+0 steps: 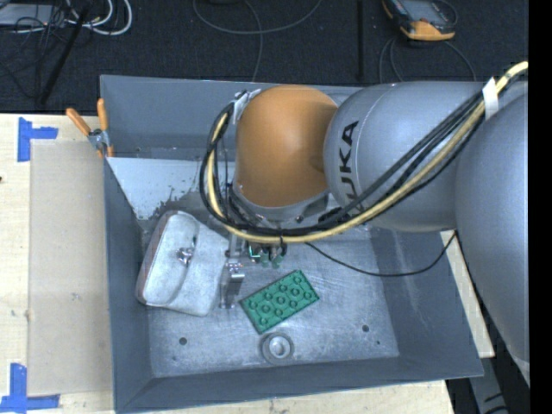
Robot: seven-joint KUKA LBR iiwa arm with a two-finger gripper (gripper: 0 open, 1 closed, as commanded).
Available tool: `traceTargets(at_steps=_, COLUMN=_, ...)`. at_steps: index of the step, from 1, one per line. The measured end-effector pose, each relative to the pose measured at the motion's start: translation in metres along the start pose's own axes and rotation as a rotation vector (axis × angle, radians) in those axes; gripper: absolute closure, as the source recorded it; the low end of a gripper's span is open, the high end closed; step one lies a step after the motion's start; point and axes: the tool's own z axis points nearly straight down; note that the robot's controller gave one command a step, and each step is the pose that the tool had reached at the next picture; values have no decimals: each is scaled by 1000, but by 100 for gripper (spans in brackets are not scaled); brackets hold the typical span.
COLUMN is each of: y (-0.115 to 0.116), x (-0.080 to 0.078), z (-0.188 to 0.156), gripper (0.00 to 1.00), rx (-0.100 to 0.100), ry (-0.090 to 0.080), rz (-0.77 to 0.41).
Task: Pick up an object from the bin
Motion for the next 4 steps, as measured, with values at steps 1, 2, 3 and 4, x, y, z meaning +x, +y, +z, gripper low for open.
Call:
traceTargets(at_steps=1, y=-39, x=43, z=50, gripper=0, rx=1, ry=3, rz=-10)
traceTargets(at_steps=2, y=-137, x=72, z=117, gripper=0, rx=-3, ry=-27, rz=-221)
traceTargets(at_steps=3, y=-135, x=70, z=114, gripper=100, rx=-3, ry=-29, rz=-219)
traceTargets(at_steps=4, y=-130, x=74, z=4, gripper=100, rx=-2, ry=-15, rz=-218)
